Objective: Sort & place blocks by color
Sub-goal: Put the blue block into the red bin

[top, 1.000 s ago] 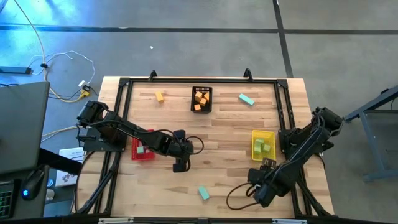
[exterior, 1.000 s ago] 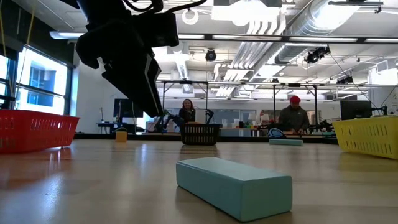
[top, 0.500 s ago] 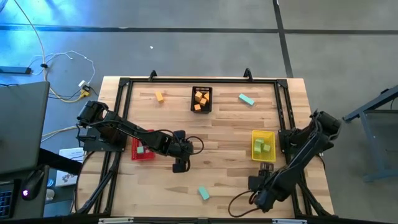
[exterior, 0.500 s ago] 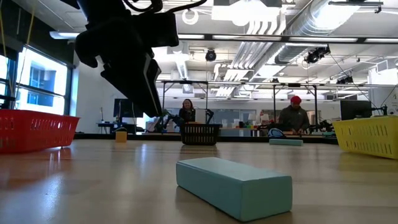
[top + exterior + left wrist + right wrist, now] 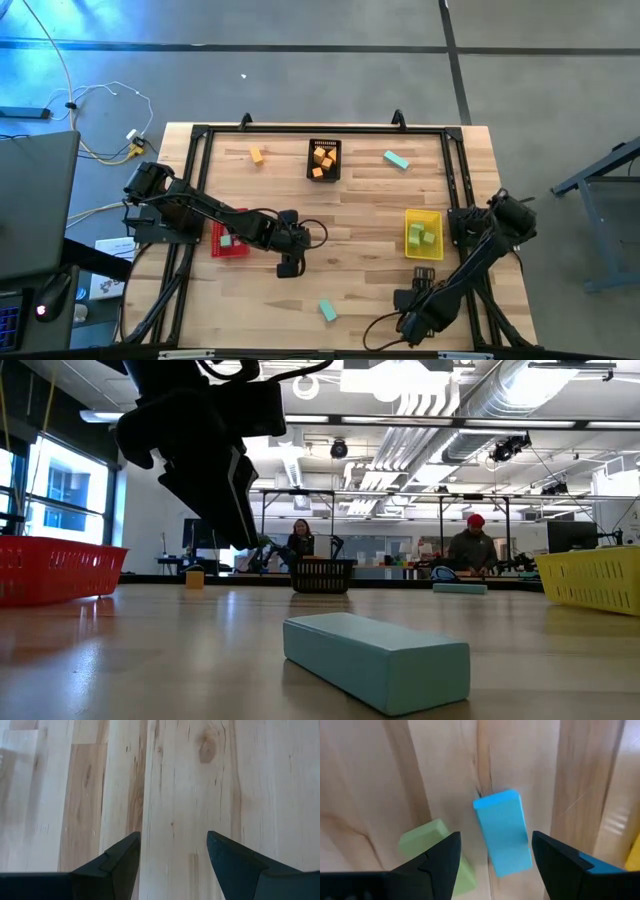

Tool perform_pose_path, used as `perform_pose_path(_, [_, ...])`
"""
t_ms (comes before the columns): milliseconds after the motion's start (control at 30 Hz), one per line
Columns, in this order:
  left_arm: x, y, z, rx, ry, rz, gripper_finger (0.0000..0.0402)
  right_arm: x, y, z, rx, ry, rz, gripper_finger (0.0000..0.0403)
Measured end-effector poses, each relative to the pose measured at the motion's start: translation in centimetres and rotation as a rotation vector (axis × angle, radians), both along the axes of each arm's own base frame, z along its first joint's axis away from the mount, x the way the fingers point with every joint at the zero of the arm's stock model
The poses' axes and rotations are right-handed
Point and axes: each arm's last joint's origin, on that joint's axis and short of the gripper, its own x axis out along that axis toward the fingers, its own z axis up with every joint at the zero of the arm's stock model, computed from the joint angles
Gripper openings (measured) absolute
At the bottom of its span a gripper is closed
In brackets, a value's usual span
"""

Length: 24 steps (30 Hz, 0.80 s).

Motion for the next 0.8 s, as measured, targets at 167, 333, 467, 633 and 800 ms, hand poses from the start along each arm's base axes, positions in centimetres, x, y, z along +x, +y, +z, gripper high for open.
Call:
perform_pose_path(167, [0.0,0.0,0.0,0.0,0.0,0.0,0.0214,-0.1,0.1,-1.0,-0.022,0.053,-0.028,0.0229])
perform_pose_path(333, [0.0,0.0,0.0,0.0,0.001,0.0,0.0214,0.0,0.2,-1.6,-0.022,0.082,-0.051,0.0208])
perform_pose_path(467, [0.0,0.0,0.0,0.0,0.002,-0.001,0.0214,0.0,0.3,-1.6,-0.012,0.091,-0.066,0.016])
perform_pose_path(633, [0.0,0.0,0.0,0.028,0.013,-0.053,0.0214,0.1,0.2,-1.6,-0.021,0.088,-0.144,0.0086])
perform_pose_path(800, [0.0,0.0,0.0,0.036,0.016,-0.069,0.0214,0.1,0.2,-1.6,-0.062,0.043,-0.244,0.0087])
